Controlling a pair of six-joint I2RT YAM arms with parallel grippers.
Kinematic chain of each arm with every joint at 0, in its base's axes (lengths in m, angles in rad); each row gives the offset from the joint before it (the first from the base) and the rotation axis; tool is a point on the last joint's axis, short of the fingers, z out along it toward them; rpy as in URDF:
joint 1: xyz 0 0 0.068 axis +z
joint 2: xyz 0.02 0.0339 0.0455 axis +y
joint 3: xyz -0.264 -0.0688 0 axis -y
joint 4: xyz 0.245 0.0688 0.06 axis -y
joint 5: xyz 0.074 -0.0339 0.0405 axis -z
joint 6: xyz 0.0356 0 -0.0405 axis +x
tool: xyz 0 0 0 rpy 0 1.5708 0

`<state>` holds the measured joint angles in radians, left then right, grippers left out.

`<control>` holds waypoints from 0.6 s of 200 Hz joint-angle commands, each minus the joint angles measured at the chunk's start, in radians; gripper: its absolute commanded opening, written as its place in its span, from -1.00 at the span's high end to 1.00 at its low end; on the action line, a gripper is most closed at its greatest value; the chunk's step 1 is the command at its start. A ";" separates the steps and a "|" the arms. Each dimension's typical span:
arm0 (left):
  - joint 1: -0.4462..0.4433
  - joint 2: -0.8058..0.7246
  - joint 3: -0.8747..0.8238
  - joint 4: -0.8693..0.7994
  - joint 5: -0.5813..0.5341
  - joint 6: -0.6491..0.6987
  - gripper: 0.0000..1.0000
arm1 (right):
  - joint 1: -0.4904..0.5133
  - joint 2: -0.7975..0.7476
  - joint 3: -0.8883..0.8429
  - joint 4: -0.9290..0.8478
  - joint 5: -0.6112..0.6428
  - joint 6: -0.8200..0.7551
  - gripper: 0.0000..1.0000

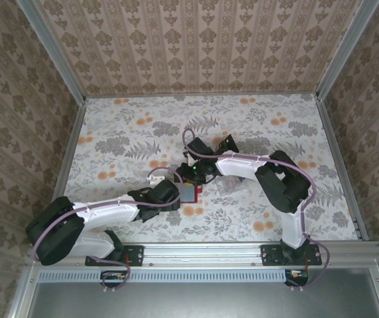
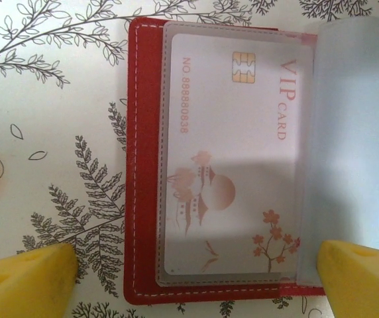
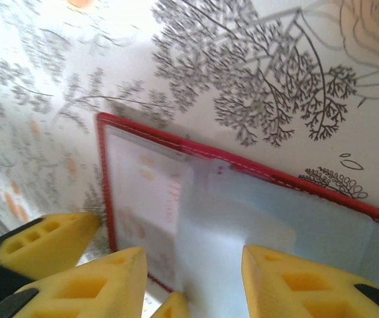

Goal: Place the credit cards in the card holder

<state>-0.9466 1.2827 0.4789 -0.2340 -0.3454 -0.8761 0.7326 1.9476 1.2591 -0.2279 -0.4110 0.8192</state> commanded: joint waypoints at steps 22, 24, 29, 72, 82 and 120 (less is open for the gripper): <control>0.017 -0.003 -0.047 -0.012 -0.005 -0.030 -0.90 | -0.022 -0.126 -0.067 -0.013 0.036 0.017 0.09; 0.018 -0.003 -0.048 -0.012 -0.004 -0.030 -0.90 | -0.023 -0.126 -0.069 -0.011 0.035 0.018 0.09; 0.020 -0.006 -0.050 -0.010 -0.003 -0.032 -0.90 | -0.022 -0.125 -0.073 -0.008 0.034 0.020 0.09; 0.026 -0.013 -0.063 0.001 0.003 -0.030 -0.90 | -0.022 -0.098 -0.102 0.035 0.024 0.047 0.09; 0.028 -0.014 -0.066 0.004 0.005 -0.027 -0.90 | -0.021 -0.091 -0.105 0.034 0.024 0.047 0.09; 0.032 -0.014 -0.075 0.016 0.009 -0.027 -0.90 | -0.019 -0.072 -0.121 0.033 0.038 0.053 0.07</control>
<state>-0.9340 1.2610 0.4480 -0.1925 -0.3458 -0.8837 0.7105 1.8496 1.1595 -0.2043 -0.3962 0.8497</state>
